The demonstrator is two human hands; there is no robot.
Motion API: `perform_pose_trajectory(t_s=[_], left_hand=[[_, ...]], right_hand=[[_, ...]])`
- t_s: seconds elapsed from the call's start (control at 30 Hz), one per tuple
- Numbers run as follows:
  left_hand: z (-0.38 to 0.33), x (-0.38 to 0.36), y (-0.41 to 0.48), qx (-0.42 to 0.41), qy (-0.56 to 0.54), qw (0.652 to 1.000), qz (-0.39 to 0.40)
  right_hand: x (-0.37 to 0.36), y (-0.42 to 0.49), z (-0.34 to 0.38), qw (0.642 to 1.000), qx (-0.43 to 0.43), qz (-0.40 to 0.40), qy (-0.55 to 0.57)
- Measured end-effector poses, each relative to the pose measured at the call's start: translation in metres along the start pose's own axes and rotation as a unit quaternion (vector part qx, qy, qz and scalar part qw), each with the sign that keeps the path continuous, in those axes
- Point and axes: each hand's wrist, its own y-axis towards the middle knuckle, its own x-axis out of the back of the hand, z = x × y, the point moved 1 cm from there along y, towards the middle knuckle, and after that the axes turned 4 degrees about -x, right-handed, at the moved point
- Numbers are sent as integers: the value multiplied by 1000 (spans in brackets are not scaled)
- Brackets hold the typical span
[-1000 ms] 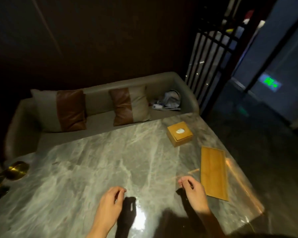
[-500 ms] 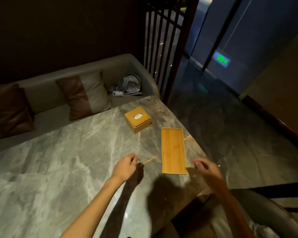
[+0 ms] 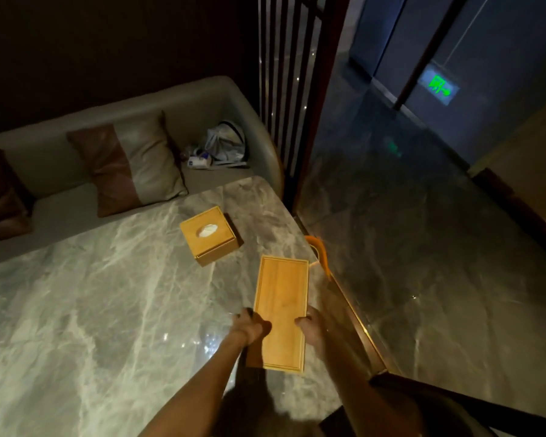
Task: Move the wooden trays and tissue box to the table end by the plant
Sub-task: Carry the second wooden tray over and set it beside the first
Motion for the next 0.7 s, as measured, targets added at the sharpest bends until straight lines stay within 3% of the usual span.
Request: perform_pose_trajectory(t_s=[0.1, 0.23, 0.33, 0.47, 0.7], left_hand=[[10, -8, -6, 9, 33, 999, 14], [29, 8, -26, -40, -130, 991, 18], [45, 34, -46, -91, -168, 981, -6], [87, 79, -82, -91, -242, 965, -30], [212, 175, -171, -70, -349, 918, -174]], right_hand=[[-6, -3, -8, 999, 2, 17, 44], [-11, -5, -11, 995, -27, 42, 88], [-23, -15, -4, 989, -38, 75, 126], [-50, -35, 17, 984, -25, 144, 102], [-177, -120, 88, 951, 101, 292, 21]])
